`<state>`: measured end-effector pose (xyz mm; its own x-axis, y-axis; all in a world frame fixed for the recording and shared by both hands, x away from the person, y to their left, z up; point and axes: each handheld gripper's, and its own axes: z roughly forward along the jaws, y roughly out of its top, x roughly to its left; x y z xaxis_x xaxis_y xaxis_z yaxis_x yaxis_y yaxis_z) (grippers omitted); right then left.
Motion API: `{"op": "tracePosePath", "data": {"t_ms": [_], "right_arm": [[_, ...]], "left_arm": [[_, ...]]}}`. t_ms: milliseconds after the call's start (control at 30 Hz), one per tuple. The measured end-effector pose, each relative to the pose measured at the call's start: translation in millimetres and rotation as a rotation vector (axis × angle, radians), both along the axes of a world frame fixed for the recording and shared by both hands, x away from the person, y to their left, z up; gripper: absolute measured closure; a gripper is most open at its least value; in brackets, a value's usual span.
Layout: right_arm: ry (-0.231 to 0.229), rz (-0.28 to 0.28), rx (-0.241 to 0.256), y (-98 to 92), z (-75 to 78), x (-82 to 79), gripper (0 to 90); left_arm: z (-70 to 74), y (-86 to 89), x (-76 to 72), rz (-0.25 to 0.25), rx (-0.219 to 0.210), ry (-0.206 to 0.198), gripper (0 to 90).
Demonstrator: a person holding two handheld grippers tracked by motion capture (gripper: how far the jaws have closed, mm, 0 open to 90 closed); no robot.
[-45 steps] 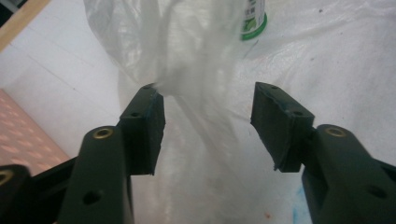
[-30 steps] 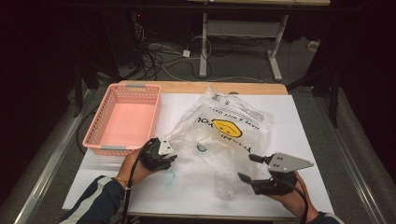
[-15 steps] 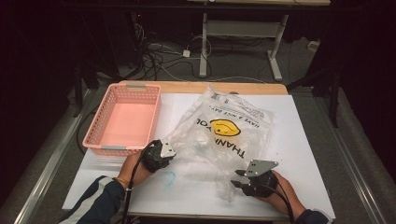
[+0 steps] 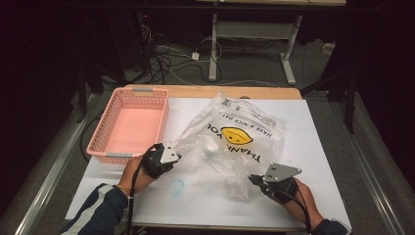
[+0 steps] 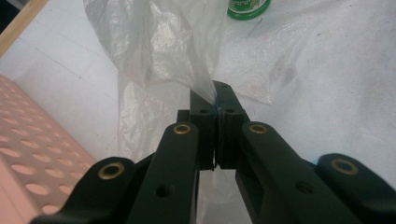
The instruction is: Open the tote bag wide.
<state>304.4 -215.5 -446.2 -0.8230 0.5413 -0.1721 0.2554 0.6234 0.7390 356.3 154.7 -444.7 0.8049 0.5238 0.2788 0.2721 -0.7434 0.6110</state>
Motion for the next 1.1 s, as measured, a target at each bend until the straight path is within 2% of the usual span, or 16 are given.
{"op": "tracePosePath", "data": {"t_ms": [333, 567, 1100], "right_arm": [[-0.022, -0.016, 0.006, -3.8, 3.3, 0.9, 89.4], [-0.065, -0.018, 0.028, -5.5, 8.4, -2.4, 89.5], [-0.060, -0.039, 0.032, -12.5, 9.7, 0.0, 89.5]], "left_arm": [[2.8, 0.2, -1.7, -0.016, -0.017, -0.013, 85.9], [3.9, 1.0, -2.1, -0.018, -0.024, -0.016, 86.0], [6.7, 0.6, -6.1, -0.025, -0.039, -0.017, 85.9]]}}
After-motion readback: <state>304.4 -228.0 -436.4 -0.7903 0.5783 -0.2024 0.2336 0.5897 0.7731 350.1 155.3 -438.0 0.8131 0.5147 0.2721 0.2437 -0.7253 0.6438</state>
